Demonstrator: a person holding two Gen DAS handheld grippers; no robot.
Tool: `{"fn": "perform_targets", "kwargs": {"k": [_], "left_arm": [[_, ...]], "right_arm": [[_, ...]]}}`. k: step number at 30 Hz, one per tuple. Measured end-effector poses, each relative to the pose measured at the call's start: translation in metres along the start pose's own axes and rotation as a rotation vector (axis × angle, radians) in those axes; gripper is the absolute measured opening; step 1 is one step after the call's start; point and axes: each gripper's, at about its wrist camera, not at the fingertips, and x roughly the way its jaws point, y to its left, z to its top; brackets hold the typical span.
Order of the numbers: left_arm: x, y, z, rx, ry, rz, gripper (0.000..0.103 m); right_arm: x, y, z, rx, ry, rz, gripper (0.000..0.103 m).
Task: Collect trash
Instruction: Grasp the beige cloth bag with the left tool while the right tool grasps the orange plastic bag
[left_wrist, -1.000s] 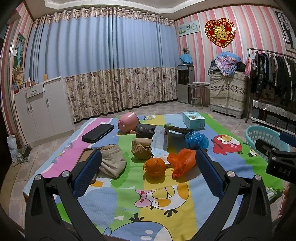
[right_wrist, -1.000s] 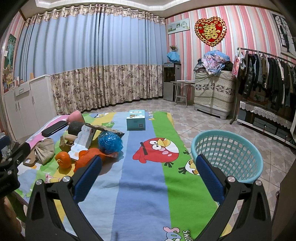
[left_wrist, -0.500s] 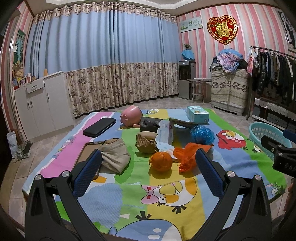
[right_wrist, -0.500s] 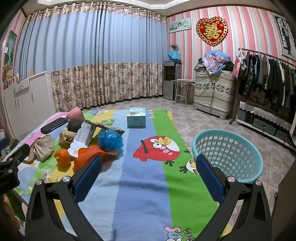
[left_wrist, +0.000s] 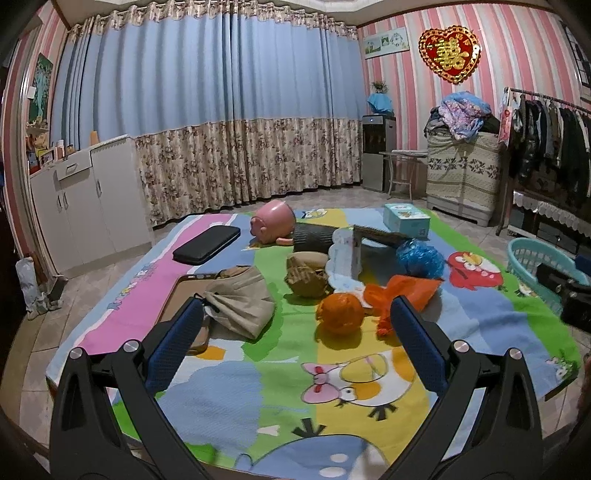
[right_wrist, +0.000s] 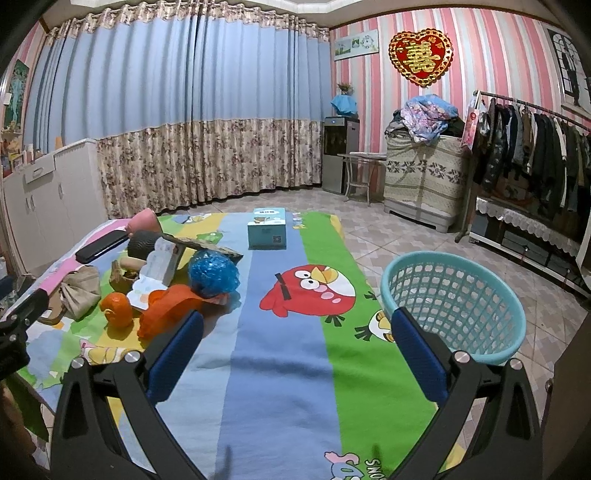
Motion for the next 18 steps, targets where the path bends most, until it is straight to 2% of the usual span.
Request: {"fn": "perform_targets", "kwargs": {"k": [11, 18], "left_arm": [[0.058, 0.054, 0.011, -0.044, 0.087, 0.085, 0.098], [0.098, 0.087, 0.019, -0.081, 0.137, 0.108, 0.098]], "right_arm": [[0.02, 0.011, 0.011, -0.058, 0.036, -0.008, 0.099], [0.045, 0.024, 0.021, -0.068, 0.122, 0.002, 0.099]]}}
